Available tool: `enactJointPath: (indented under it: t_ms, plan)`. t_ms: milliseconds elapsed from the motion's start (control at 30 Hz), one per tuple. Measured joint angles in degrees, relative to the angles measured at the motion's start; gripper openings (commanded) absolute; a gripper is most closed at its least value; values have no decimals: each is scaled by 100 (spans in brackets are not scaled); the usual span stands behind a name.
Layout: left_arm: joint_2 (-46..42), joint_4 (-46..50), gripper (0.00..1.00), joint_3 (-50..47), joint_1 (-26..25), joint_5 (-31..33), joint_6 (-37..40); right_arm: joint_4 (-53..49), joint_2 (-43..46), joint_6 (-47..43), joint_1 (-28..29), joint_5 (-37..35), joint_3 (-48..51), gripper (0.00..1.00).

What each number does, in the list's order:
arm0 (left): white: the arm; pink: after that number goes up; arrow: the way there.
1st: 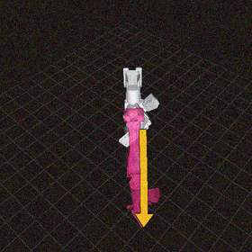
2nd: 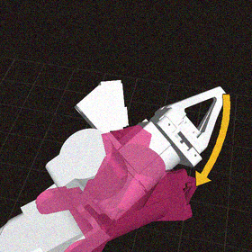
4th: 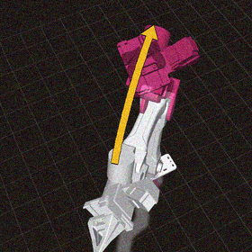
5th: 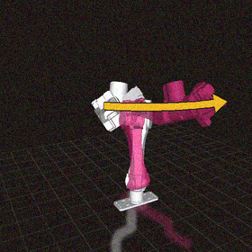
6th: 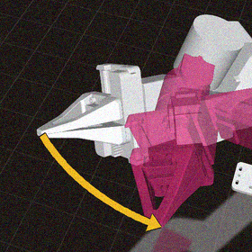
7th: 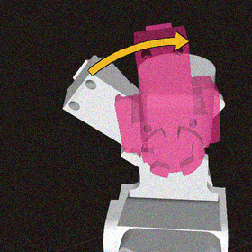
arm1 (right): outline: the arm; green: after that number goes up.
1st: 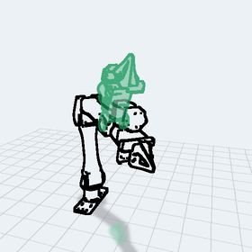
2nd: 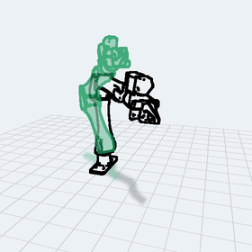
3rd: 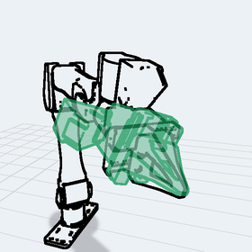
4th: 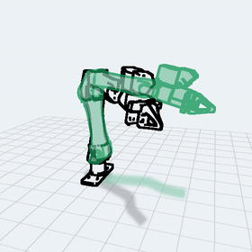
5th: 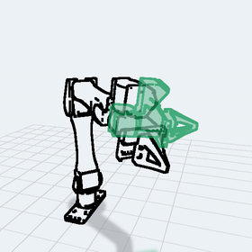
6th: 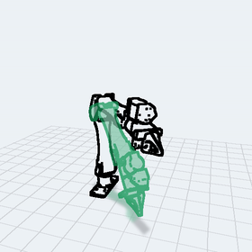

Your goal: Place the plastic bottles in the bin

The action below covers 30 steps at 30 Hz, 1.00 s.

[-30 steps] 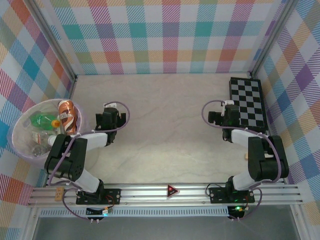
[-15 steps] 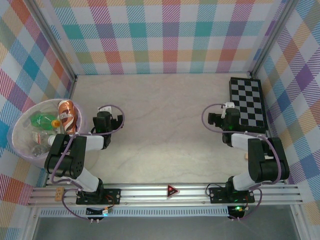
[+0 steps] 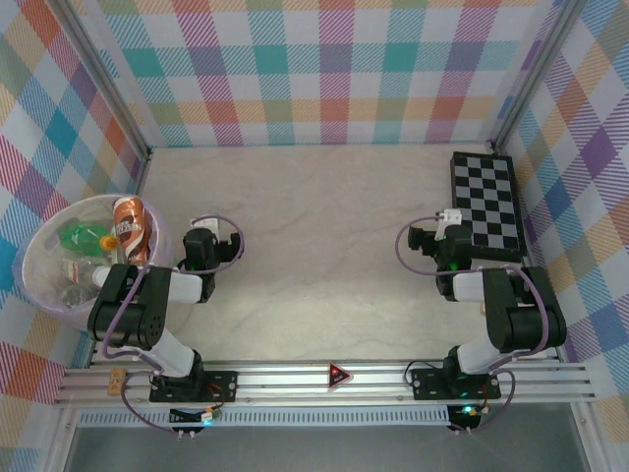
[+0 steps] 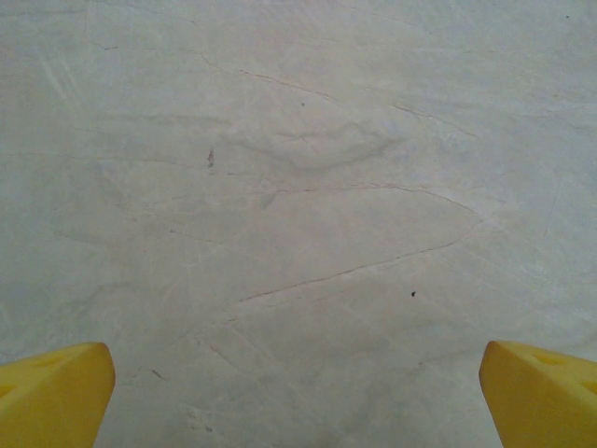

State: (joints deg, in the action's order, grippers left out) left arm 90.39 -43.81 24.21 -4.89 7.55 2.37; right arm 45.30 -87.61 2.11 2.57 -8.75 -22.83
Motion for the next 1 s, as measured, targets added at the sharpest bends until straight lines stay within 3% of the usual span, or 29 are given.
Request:
enactJointPath:
  t_ms: [1000]
  plan:
    - [0,-205,100,0,2,-68,2,140,0,0,0,26,2,100]
